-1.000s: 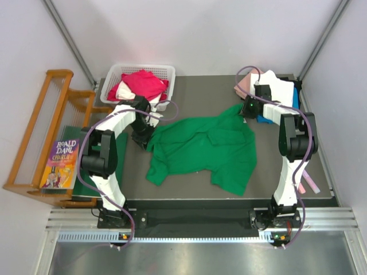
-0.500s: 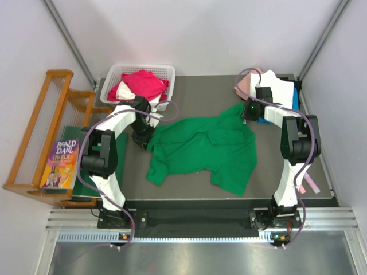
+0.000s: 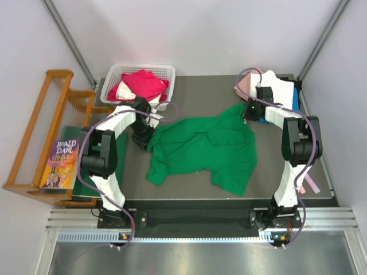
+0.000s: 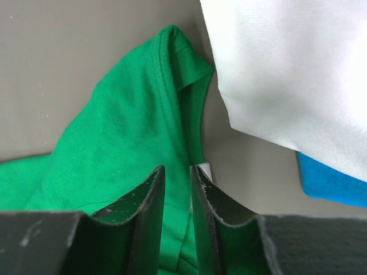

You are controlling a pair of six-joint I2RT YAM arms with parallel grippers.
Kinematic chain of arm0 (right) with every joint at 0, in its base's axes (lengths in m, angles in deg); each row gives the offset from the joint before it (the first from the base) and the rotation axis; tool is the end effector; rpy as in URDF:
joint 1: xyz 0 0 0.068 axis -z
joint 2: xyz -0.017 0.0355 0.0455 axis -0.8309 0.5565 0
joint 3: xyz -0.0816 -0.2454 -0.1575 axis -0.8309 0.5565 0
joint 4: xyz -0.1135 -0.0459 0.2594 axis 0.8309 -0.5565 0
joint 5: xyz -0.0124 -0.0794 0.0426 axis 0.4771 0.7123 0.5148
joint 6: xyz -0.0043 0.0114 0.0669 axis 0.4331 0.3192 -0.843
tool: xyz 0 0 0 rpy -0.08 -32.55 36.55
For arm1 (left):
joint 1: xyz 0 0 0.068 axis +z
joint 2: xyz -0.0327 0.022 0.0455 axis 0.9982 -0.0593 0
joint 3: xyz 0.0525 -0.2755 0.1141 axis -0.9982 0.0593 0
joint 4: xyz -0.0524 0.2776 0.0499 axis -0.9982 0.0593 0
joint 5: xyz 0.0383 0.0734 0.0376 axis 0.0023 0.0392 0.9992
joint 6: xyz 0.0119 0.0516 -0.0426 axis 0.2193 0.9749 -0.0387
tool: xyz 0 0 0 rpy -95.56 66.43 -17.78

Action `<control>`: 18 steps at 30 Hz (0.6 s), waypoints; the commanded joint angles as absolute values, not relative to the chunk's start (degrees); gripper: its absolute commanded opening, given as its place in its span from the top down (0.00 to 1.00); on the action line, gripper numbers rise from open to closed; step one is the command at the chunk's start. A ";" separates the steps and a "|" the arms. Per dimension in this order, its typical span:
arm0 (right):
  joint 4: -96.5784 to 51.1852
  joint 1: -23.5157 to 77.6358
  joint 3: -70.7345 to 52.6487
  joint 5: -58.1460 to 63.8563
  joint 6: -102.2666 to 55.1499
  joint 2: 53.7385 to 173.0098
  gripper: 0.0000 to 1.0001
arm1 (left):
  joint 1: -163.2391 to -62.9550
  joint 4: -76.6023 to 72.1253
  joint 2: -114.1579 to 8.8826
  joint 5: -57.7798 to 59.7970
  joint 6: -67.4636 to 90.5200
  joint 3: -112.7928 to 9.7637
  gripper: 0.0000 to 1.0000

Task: Fold and stack the t-shirts
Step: Flatten the tshirt out

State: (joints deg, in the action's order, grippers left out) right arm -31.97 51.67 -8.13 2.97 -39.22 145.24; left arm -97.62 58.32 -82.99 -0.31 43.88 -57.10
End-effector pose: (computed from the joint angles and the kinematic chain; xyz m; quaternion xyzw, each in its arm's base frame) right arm 0.4694 0.0442 0.1685 0.1223 0.9241 0.1428 0.3327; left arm 0.3676 -0.0808 0.1950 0.2753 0.9572 -0.0806 0.0377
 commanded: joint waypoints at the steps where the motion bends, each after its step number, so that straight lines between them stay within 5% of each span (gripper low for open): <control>1: -30.72 51.09 -9.26 1.80 -38.80 144.18 0.78 | -97.67 57.17 -80.50 -1.01 44.64 -56.51 1.00; 18: -31.07 50.12 -11.28 0.74 -38.98 146.20 0.95 | -97.67 57.43 -80.68 -0.66 44.64 -57.13 1.00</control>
